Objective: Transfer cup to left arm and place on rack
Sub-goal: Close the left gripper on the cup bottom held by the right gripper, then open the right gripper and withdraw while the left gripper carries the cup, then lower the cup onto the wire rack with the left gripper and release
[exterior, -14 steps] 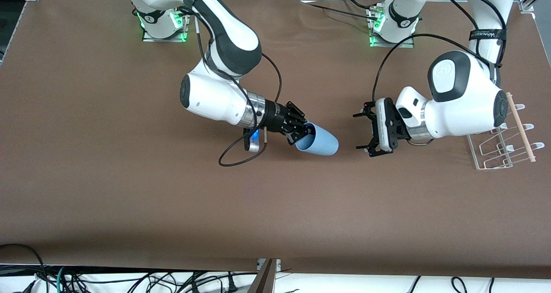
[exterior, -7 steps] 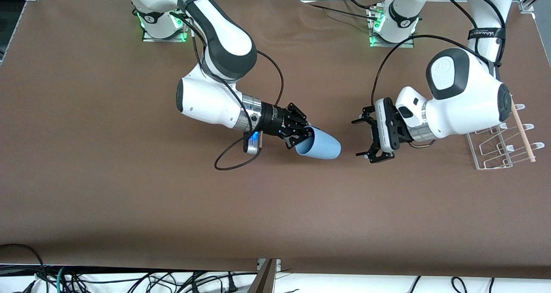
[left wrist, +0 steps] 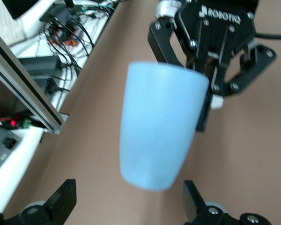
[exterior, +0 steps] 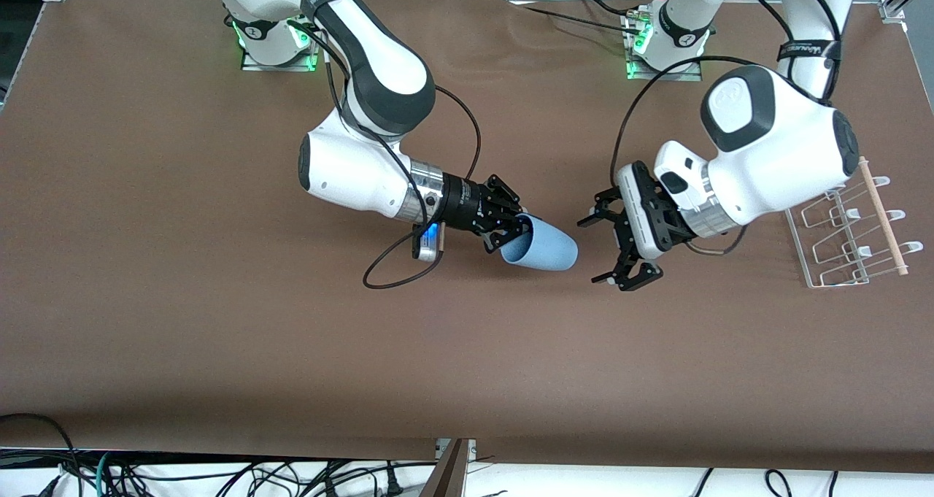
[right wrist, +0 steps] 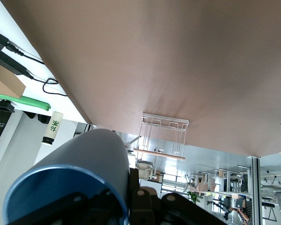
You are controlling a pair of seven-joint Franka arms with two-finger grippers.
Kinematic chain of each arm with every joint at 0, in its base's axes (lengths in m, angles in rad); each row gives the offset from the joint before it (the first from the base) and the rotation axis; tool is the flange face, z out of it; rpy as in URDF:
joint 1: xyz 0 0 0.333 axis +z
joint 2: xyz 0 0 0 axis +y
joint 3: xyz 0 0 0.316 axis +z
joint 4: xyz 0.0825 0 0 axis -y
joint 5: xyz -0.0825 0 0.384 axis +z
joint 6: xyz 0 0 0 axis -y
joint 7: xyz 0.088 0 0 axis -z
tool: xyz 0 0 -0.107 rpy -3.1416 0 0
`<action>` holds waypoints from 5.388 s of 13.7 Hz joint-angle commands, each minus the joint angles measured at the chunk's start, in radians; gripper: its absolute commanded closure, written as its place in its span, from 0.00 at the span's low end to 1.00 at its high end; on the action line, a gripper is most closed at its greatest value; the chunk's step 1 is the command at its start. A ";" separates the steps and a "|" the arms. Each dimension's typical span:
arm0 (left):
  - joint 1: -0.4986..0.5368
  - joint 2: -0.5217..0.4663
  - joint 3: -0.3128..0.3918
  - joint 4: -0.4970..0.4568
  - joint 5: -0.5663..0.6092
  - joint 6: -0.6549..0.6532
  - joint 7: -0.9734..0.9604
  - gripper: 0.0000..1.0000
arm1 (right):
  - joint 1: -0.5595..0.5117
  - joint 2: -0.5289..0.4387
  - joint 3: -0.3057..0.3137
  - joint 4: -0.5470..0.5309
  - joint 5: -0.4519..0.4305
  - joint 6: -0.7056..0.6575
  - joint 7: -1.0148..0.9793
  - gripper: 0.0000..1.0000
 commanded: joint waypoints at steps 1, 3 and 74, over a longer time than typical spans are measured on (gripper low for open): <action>-0.024 0.024 -0.008 0.010 -0.012 0.062 -0.006 0.00 | -0.002 0.016 0.001 0.033 0.017 0.003 0.009 1.00; -0.038 0.029 -0.008 0.007 -0.013 0.076 -0.007 0.00 | -0.002 0.016 0.001 0.033 0.017 0.003 0.009 1.00; 0.209 -0.260 0.258 -0.218 1.202 -0.339 -0.542 0.00 | -0.463 -0.633 -0.137 -0.338 -1.168 -0.768 -1.366 0.00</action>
